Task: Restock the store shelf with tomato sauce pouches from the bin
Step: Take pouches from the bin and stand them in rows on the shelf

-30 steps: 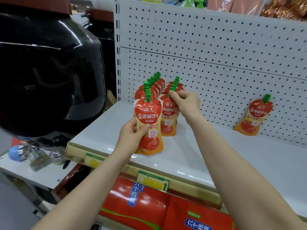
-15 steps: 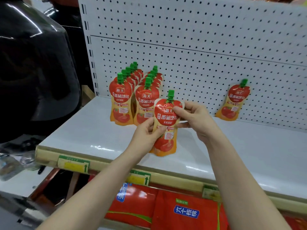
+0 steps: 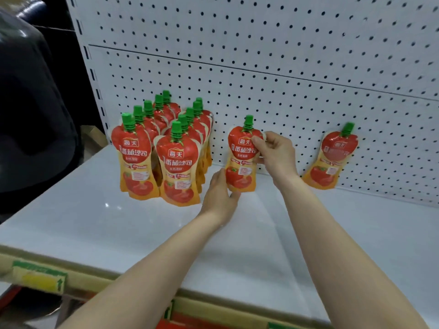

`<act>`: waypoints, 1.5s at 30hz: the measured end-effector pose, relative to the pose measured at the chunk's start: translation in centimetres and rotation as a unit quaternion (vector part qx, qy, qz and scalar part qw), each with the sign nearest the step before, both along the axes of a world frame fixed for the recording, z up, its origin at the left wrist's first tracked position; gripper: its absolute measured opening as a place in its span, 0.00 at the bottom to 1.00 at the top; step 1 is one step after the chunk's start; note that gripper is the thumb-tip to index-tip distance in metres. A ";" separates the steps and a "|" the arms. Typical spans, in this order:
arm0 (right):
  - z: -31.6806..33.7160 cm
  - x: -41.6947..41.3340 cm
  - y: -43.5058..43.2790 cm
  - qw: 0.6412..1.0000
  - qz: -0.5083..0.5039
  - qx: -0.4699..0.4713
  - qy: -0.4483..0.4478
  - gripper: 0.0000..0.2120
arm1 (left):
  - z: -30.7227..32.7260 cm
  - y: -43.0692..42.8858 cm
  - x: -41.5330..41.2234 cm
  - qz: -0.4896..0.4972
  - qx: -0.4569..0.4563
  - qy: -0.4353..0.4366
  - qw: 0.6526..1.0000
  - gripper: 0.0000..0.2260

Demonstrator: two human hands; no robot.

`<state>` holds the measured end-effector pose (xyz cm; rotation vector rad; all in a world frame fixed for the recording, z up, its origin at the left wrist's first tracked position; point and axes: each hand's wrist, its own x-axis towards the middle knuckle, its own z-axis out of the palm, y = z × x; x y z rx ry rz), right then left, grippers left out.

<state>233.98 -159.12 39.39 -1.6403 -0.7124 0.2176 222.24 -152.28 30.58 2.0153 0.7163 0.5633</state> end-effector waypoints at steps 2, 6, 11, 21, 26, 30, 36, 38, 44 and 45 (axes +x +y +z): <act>-0.3 1.4 1.6 1.000 -0.005 0.002 -0.011 0.12 | -0.2 0.8 1.4 0.015 0.006 -0.006 1.000 0.29; -0.8 2.8 4.2 0.999 -0.006 0.004 -0.033 0.11 | -0.6 2.5 3.3 0.046 0.004 0.015 0.999 0.33; -1.0 3.6 5.4 0.998 0.003 0.013 -0.063 0.16 | -0.4 3.4 4.3 0.061 -0.007 0.018 0.998 0.33; -1.0 4.4 5.4 0.994 0.015 -0.029 -0.107 0.10 | -0.3 3.1 4.2 0.058 -0.009 0.011 0.998 0.33; -1.2 4.2 3.0 0.993 0.002 -0.039 -0.114 0.08 | 0.4 2.3 2.6 0.043 0.007 0.015 0.999 0.30; -1.7 2.0 -2.0 0.986 -0.039 -0.077 -0.141 0.09 | 1.4 0.3 0.0 0.008 0.002 -0.022 1.000 0.24; -3.2 -5.5 -13.3 0.965 -0.112 -0.130 -0.196 0.08 | 3.3 -5.5 -6.2 -0.085 -0.008 -0.086 0.993 0.15; -4.3 -8.6 -17.6 0.954 -0.146 -0.150 -0.216 0.08 | 3.2 -8.1 -8.5 -0.119 -0.010 -0.103 0.987 0.14; -9.5 -17.3 -31.3 0.915 -0.274 -0.172 -0.240 0.08 | 1.5 -17.2 -13.6 -0.201 -0.031 -0.151 0.967 0.11; -10.8 -18.5 -33.7 0.906 -0.295 -0.186 -0.241 0.09 | 0.7 -18.8 -14.1 -0.215 -0.039 -0.153 0.964 0.11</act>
